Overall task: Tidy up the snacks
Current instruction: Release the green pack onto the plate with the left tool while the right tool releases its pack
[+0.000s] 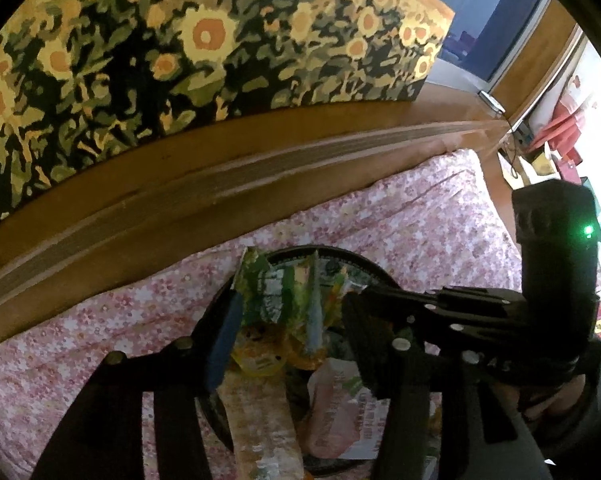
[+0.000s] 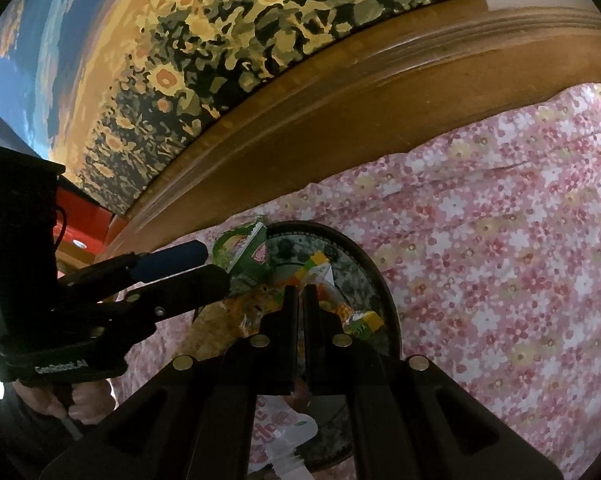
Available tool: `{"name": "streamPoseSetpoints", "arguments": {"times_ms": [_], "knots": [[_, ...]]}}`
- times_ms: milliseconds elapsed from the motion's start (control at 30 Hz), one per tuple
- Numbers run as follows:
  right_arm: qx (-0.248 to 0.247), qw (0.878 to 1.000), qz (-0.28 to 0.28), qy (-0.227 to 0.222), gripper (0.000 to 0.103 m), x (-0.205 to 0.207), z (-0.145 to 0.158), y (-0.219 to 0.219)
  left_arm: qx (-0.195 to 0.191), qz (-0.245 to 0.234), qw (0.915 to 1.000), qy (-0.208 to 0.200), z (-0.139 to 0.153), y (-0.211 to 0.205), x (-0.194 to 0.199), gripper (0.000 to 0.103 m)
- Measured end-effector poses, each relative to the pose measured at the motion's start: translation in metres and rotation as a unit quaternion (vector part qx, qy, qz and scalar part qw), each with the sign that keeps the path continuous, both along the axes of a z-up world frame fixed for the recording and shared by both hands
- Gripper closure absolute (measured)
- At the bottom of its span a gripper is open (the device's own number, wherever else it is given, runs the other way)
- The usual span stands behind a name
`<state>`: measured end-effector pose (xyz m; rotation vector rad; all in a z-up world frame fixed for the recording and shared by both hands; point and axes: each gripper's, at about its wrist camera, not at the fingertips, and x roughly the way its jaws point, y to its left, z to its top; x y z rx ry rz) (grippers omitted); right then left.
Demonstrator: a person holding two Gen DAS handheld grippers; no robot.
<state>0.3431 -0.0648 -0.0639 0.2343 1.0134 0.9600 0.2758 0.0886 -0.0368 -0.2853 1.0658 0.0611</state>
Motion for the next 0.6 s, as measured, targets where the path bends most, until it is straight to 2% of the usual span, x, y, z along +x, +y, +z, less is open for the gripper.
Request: {"name": "streamPoseSetpoints", "arguments": {"times_ms": [233, 600], "knots": [[0.004, 1.0, 0.002, -0.01, 0.098, -0.007, 0.005, -0.003, 0.01, 0.004, 0.9999, -0.007, 0.009, -0.001, -0.003, 0.04], [0.003, 1.0, 0.0, -0.019, 0.098, -0.013, 0.015, -0.005, 0.017, 0.015, 0.9997, -0.01, 0.017, 0.003, -0.008, 0.04]]}}
